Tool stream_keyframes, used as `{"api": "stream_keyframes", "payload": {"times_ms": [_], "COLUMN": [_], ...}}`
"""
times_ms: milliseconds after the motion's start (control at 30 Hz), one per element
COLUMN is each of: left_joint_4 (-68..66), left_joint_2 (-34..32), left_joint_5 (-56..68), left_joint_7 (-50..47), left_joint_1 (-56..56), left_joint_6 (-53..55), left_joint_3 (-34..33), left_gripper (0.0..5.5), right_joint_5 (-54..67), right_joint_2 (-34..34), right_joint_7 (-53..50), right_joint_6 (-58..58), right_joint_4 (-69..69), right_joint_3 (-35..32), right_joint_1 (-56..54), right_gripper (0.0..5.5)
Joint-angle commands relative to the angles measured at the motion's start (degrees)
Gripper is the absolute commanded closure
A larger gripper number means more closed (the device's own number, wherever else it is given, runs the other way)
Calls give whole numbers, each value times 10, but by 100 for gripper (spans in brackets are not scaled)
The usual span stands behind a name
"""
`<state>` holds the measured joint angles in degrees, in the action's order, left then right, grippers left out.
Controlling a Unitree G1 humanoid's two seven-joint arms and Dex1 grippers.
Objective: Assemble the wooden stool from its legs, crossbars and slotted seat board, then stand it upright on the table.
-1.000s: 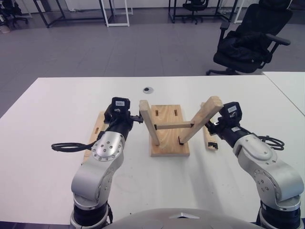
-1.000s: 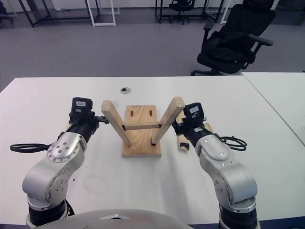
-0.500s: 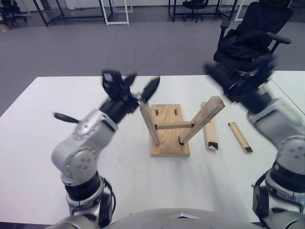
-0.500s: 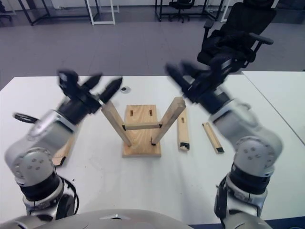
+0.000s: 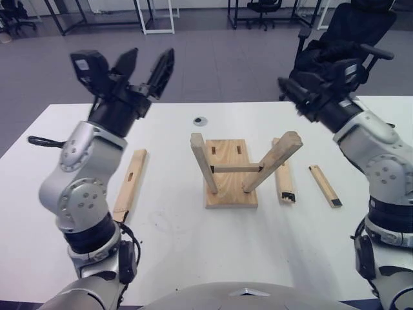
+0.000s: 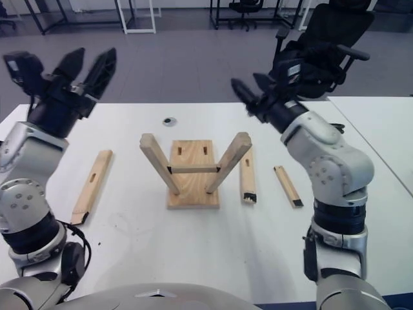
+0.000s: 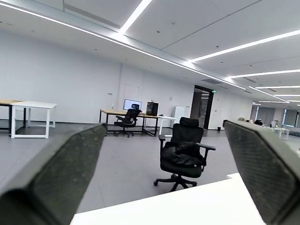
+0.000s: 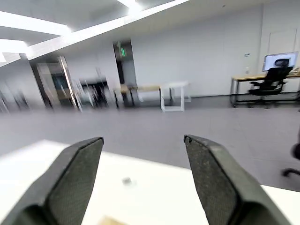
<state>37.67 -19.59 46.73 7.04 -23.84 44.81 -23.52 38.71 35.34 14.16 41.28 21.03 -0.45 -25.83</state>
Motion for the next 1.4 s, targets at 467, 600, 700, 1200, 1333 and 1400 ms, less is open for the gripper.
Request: {"api": "stream_keyframes", "payload": {"times_ms": [467, 600, 700, 1200, 1333, 1400], "left_joint_4": [76, -16, -83, -280, -539, -637], "left_joint_2": [-244, -228, -198, -87, -56, -49], "left_joint_5": [-314, -385, -414, -442, -461, -468], "left_joint_7": [251, 247, 244, 190, 215, 220], "left_joint_1": [404, 360, 315, 197, 21, -26], "left_joint_6": [-53, -71, -88, -134, -248, -299], "left_joint_3": [362, 448, 477, 442, 414, 399], "left_gripper": [92, 92, 92, 92, 92, 92], "right_joint_5": [-252, -383, -455, -443, -424, -418], "right_joint_2": [-12, -20, -58, -89, -98, -106], "right_joint_7": [164, 180, 144, 451, 463, 483], "right_joint_6": [-132, -270, -395, -558, -541, -540], "right_joint_4": [-131, -387, -594, -764, -721, -698], "right_joint_3": [163, 225, 249, 212, 191, 196], "right_joint_1": [-33, -100, -148, -131, -109, -106], "right_gripper": [227, 227, 227, 227, 227, 227]}}
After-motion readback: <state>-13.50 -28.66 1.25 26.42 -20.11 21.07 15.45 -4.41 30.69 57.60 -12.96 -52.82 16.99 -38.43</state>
